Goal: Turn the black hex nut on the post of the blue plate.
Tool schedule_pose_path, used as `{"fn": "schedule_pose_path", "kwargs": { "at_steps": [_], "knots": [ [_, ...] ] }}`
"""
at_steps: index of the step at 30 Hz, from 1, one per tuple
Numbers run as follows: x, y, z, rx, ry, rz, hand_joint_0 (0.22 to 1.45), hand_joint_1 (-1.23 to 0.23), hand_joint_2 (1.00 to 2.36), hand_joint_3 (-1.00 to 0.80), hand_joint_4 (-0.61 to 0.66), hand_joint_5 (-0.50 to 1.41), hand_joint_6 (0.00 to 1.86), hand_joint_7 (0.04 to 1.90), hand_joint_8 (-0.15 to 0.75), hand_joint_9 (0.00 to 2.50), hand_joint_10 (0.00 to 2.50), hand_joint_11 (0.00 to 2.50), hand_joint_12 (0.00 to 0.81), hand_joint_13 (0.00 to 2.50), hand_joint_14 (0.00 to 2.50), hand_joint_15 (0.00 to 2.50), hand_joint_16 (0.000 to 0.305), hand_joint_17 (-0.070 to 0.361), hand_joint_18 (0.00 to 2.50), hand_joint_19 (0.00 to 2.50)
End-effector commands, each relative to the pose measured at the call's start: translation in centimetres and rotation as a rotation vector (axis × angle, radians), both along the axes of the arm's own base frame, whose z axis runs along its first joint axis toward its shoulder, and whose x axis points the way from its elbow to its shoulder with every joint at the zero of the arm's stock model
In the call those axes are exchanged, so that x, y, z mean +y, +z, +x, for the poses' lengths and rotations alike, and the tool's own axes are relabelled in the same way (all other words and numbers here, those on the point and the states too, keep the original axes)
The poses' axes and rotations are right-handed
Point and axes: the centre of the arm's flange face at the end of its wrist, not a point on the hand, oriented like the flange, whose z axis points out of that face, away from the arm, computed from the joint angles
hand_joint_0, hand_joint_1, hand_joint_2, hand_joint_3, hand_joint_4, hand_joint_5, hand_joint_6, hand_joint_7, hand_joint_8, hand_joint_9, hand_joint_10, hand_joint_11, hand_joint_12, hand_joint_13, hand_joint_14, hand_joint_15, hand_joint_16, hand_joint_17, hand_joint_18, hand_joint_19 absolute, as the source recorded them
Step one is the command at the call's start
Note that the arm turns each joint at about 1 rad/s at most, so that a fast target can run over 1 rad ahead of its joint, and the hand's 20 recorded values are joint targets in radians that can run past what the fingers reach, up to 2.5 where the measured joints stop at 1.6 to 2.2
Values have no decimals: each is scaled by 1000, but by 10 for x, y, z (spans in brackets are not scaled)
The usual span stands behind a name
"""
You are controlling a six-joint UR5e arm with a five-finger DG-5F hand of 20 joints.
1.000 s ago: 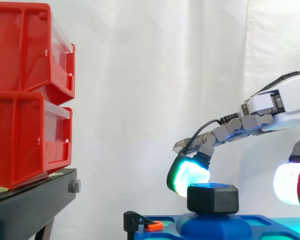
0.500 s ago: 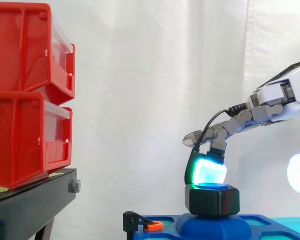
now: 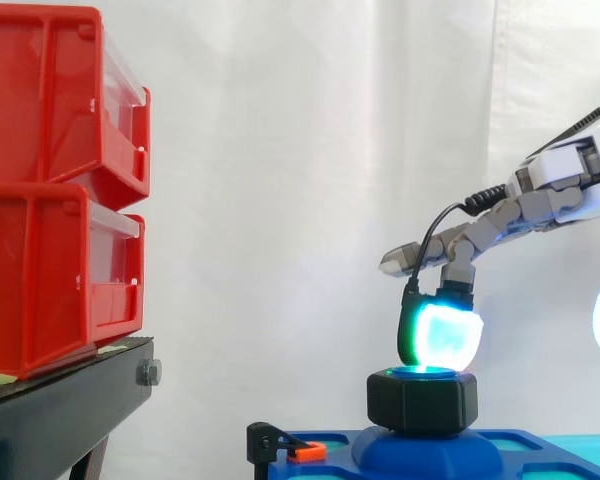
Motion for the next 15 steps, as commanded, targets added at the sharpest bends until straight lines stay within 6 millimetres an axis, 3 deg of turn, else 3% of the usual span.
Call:
{"fn": "schedule_pose_path", "kwargs": {
  "at_steps": [1, 15],
  "knots": [
    [2, 8, -5, 12, -14, -14, 406, -560, 1000, -500, 121, -290, 502, 722, 172, 0, 0, 0, 357, 0, 0, 0, 55, 123, 0, 29],
    [14, 17, -8, 24, -26, -18, 408, -582, 1000, -500, 122, -289, 502, 723, 172, 0, 0, 0, 356, 0, 0, 0, 54, 123, 0, 29]
  ]
}}
